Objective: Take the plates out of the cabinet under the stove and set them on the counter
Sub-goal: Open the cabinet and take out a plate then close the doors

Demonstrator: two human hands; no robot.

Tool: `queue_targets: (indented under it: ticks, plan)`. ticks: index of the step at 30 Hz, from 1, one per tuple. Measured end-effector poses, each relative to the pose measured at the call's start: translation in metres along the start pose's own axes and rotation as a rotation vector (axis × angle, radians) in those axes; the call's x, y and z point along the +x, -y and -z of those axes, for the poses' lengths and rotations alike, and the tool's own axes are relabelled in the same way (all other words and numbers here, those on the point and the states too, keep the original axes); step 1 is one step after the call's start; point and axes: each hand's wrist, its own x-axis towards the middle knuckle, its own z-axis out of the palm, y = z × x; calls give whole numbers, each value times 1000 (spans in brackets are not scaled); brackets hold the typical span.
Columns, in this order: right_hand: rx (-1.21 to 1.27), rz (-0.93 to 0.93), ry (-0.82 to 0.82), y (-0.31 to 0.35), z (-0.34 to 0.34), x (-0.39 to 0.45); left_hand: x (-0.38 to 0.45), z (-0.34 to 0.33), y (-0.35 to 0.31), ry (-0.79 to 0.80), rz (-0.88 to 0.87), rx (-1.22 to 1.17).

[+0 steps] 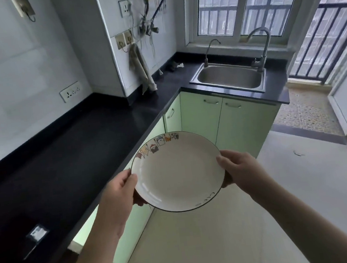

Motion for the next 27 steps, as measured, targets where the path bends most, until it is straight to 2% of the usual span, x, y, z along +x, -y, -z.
queue_targets:
  ticks: [6, 13, 22, 27]
  plan:
    - [-52, -16, -51, 14, 8, 53, 66, -7, -18, 46, 3, -78]
    - [-60, -50, -12, 17, 10, 124, 133, -21, -26, -14, -6, -37]
    - [-79, 61, 181, 35, 21, 251, 206, -38, -45, -163, 121, 37]
    - [-51, 120, 315, 48, 10, 309, 221, -38, -49, -278, 180, 30]
